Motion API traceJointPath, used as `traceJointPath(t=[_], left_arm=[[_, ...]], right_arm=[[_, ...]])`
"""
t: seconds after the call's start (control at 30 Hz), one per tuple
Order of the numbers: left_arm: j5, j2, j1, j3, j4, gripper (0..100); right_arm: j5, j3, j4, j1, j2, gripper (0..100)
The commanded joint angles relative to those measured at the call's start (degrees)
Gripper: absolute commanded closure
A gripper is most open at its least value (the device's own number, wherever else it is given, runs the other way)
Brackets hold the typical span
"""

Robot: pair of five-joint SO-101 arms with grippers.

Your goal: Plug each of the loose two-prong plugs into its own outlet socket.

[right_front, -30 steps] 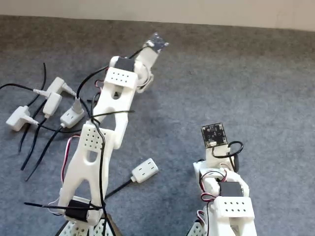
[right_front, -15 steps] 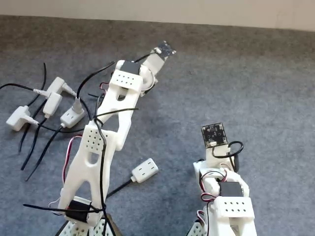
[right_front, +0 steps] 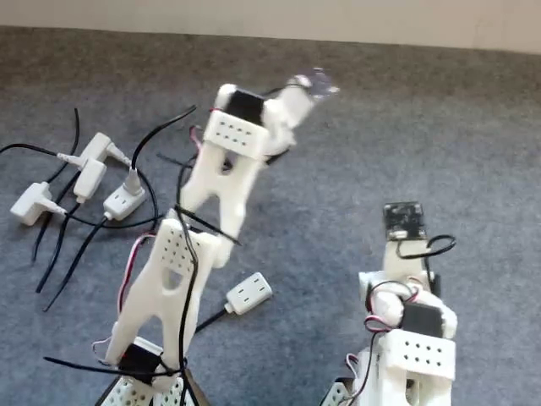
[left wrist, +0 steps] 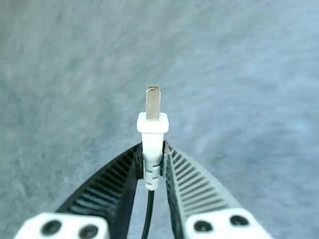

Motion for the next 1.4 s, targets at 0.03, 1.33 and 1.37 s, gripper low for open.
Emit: traceJointPath(t=[0.03, 1.33, 1.37], left_arm=[[-0.3, -9.6, 8.6, 12.5, 1.2, 100], [10.0, -25.7, 3.5, 21.5, 1.1, 75], [12.0, -27.4, 0.4, 20.4, 1.1, 75]], right_arm=[[9.8, -11.7, 12.0, 2.0, -1.2, 63.4], [10.5, 0.4, 11.5, 30.6, -32.6, 63.4], [10.5, 0.3, 11.1, 29.2, -32.6, 63.4]])
